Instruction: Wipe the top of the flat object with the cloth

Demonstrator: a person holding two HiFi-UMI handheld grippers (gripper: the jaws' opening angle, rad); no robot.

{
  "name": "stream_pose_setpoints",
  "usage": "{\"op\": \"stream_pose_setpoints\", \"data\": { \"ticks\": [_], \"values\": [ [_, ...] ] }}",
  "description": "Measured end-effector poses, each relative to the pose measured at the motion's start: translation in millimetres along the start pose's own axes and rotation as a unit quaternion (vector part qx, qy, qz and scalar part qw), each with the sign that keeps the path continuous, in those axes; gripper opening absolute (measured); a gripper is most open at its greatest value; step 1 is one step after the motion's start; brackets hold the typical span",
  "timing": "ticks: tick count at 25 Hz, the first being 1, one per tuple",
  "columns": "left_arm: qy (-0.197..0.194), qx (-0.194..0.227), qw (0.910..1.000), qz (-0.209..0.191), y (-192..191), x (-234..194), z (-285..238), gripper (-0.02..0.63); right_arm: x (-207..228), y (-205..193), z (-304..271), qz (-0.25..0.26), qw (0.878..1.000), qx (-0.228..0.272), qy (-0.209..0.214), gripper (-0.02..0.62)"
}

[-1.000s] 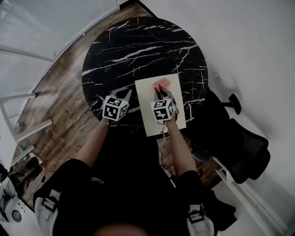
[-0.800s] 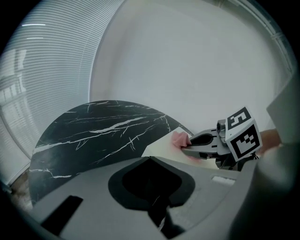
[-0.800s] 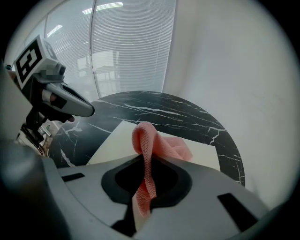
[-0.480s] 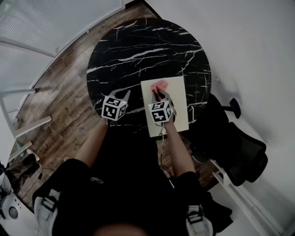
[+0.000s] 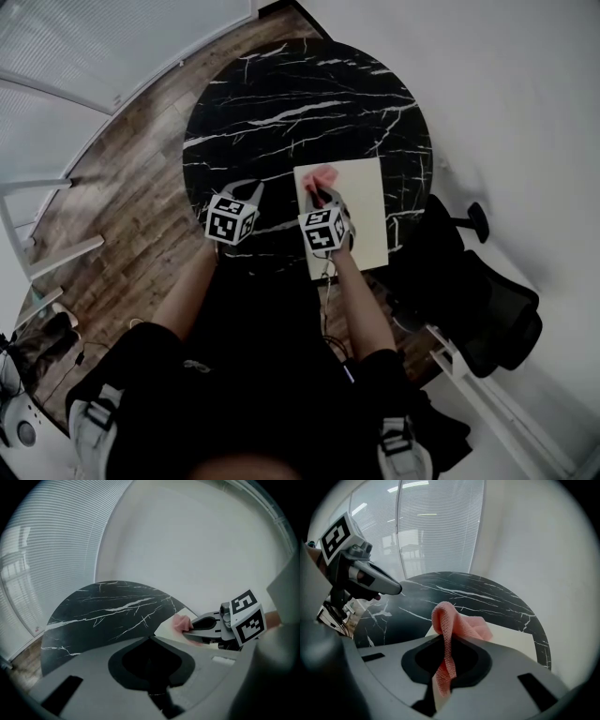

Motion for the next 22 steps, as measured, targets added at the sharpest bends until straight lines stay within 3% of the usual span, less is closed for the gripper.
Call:
{"op": "stream_pose_setpoints", "data": {
  "ticks": [17, 22],
  "values": [
    [-0.010, 0.014, 0.9997, 0.016, -7.7, -34.3, 31.3, 0.000, -45.2, 22.9, -3.2, 0.006, 1.000, -0.024, 0.017, 0.017],
    [-0.019, 0.020, 0.9996, 0.007, -4.0, -45.8, 45.2, 0.000, -47.9, 41.9, 7.6, -0.041, 0.999, 0.004, -0.014, 0.017]
  ]
}}
Point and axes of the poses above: the fingertips, and each gripper's own axes: z backward along the fingers, x to its right, y out of its top, the point moved 10 cm from there along z, backward along the fingers, and after that the axes turned 9 degrees about -y, right-handed, at the moved point
